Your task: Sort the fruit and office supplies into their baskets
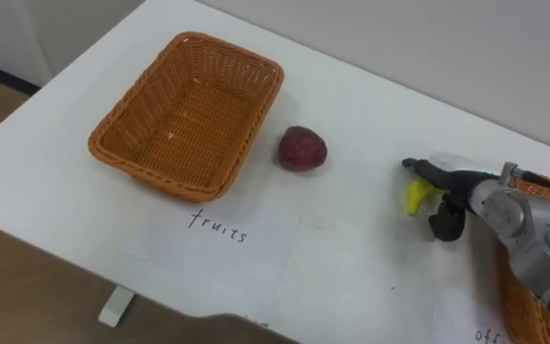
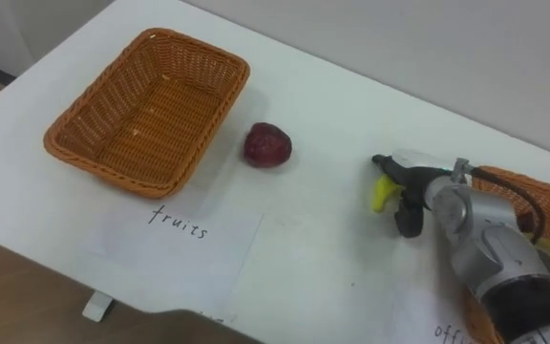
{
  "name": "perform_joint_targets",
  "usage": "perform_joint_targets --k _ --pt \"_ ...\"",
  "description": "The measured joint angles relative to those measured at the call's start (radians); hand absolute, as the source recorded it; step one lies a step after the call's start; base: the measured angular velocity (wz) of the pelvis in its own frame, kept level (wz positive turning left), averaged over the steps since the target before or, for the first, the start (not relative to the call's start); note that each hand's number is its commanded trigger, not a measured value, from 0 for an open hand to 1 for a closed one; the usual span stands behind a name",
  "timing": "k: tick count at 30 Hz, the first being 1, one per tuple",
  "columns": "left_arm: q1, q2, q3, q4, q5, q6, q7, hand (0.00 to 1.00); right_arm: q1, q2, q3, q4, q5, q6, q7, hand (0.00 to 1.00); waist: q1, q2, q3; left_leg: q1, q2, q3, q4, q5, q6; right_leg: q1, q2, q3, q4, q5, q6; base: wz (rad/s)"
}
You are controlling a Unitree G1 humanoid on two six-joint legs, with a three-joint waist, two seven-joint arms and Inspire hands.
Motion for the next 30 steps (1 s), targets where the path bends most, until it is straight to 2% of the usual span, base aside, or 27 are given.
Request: perform_joint_targets --k 4,10,16,21,26,30 --pt "0.003 0.000 -0.003 -0.002 0.000 0.000 0.001 0.00 -0.001 0.000 -0.001 0.001 0.004 0.002 -0.006 1.00 0.000 -0.001 -0.0007 0.000 0.000 0.000 0.000 0.001 -0.001 0.000 0.001 -0.001 0.000 0.001 -0.001 0.00" --pt "0.003 0.000 -0.003 -0.002 0.000 0.000 0.002 0.00 -0.037 0.000 -0.004 0.004 -0.007 0.029 -0.043 1.00 0.004 -0.006 -0.0041 0.003 0.000 -0.001 0.002 0.002 0.000 0.002 0.001 -0.001 -0.001 0.001 -0.002 0.00" --pt "0.001 0.006 -0.002 0.001 0.000 -0.003 -0.004 0.00 -0.031 0.000 0.000 0.006 -0.005 0.032 -0.065 1.00 0.016 -0.004 -0.0029 0.004 0.000 -0.002 0.000 0.002 0.000 0.010 0.000 -0.003 -0.003 0.001 -0.001 0.01" --pt "0.001 0.013 -0.001 0.003 -0.001 -0.007 -0.011 0.00 -0.029 -0.001 0.000 0.005 0.004 0.020 -0.068 1.00 0.003 -0.004 -0.0024 0.004 0.000 -0.003 -0.002 0.002 0.000 0.010 0.000 -0.003 -0.003 0.001 -0.001 0.00" --pt "0.001 0.012 -0.001 0.001 -0.001 -0.025 -0.011 0.00 -0.029 -0.001 0.000 -0.002 0.017 -0.015 -0.064 1.00 -0.011 -0.011 -0.0054 0.006 0.000 0.009 -0.002 0.002 0.000 0.009 0.000 0.002 -0.002 0.001 -0.001 -0.04" --pt "0.002 0.011 -0.001 0.001 -0.001 -0.041 -0.009 0.00 -0.029 -0.001 0.000 -0.024 0.017 -0.025 -0.053 1.00 -0.027 -0.010 -0.0050 0.007 0.000 0.010 -0.001 0.002 0.000 0.009 0.000 0.002 -0.002 0.001 -0.001 0.00"
